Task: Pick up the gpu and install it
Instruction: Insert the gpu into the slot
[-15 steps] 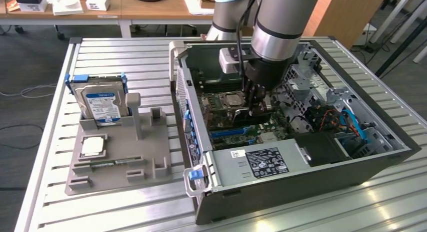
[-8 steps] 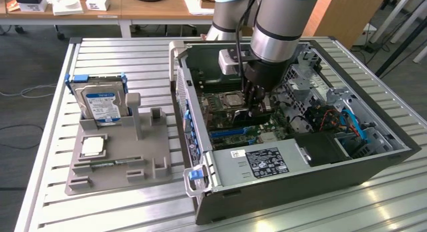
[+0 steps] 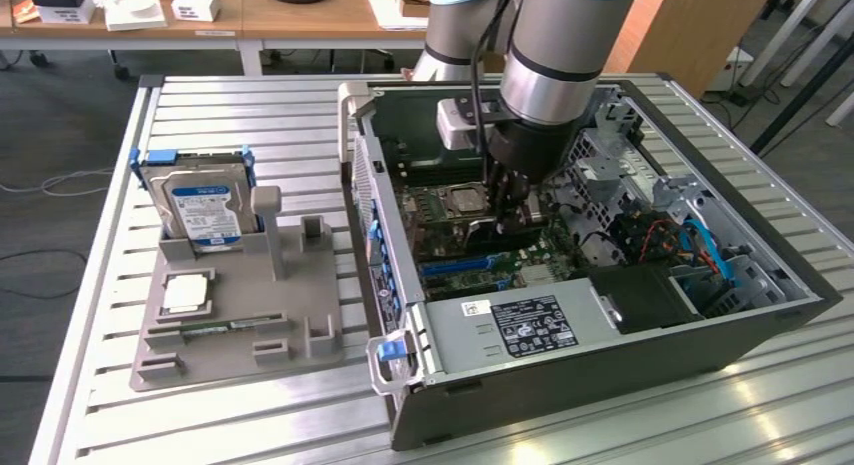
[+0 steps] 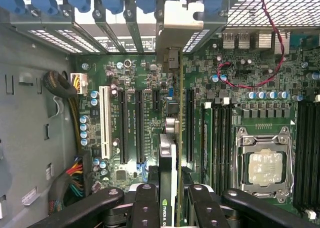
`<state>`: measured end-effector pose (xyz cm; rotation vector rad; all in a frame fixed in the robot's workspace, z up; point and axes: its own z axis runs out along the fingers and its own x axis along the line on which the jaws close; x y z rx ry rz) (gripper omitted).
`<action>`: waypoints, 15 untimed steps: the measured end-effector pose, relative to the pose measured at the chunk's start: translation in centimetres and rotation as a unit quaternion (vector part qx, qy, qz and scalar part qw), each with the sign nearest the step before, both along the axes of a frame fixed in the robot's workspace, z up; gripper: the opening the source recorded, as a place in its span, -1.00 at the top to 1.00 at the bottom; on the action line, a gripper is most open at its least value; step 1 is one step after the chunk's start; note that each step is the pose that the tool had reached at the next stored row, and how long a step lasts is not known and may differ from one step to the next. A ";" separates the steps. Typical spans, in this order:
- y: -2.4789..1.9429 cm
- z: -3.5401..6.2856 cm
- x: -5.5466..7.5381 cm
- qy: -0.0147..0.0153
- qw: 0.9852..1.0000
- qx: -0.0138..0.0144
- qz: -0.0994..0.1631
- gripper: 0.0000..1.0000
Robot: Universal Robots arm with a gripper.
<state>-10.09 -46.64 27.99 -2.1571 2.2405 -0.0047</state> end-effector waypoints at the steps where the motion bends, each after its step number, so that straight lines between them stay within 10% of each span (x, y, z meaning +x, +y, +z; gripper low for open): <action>1: 0.02 0.00 0.0 0.000 1.000 0.000 0.000 0.46; 15: 0.05 -0.09 -0.5 0.000 1.000 0.000 0.000 0.46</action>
